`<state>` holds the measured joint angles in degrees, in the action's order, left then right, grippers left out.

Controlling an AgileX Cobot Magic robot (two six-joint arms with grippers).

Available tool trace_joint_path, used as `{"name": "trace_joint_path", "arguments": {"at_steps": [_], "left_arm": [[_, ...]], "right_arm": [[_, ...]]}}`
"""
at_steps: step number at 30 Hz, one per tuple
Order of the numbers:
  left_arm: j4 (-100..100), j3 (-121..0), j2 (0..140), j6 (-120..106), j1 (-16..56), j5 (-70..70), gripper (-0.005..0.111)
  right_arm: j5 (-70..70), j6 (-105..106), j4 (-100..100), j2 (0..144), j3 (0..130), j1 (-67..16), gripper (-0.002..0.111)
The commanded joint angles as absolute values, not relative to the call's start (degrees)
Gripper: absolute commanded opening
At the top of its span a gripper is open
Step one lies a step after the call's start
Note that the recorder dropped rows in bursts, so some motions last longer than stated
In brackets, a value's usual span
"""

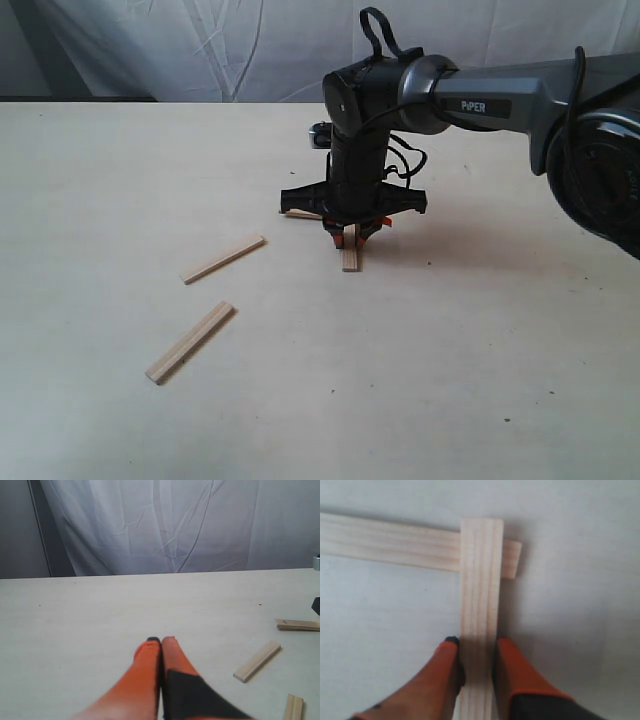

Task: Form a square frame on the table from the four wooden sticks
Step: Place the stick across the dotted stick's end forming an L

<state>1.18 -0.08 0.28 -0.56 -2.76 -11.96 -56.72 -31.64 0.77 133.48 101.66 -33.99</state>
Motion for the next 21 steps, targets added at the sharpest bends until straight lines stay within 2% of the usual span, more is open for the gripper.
{"name": "trace_joint_path", "arguments": {"at_steps": [1,17,19,21], "left_arm": [[1.17,0.0,0.0,-0.42,-2.76,-11.52,0.0],[1.17,0.0,0.0,-0.42,-2.76,-11.52,0.0],[1.17,0.0,0.0,-0.42,-2.76,-11.52,0.0],[1.17,0.0,0.0,-0.42,-2.76,-11.52,0.0]], "right_arm": [[-57.08,-31.64,0.91,133.5,101.73,-33.78,0.001],[-57.12,-31.64,0.53,133.5,101.73,-33.78,0.001],[-56.82,-31.64,-0.31,133.5,101.73,-33.78,0.005],[-56.82,-31.64,-0.31,133.5,101.73,-33.78,0.018]]}}
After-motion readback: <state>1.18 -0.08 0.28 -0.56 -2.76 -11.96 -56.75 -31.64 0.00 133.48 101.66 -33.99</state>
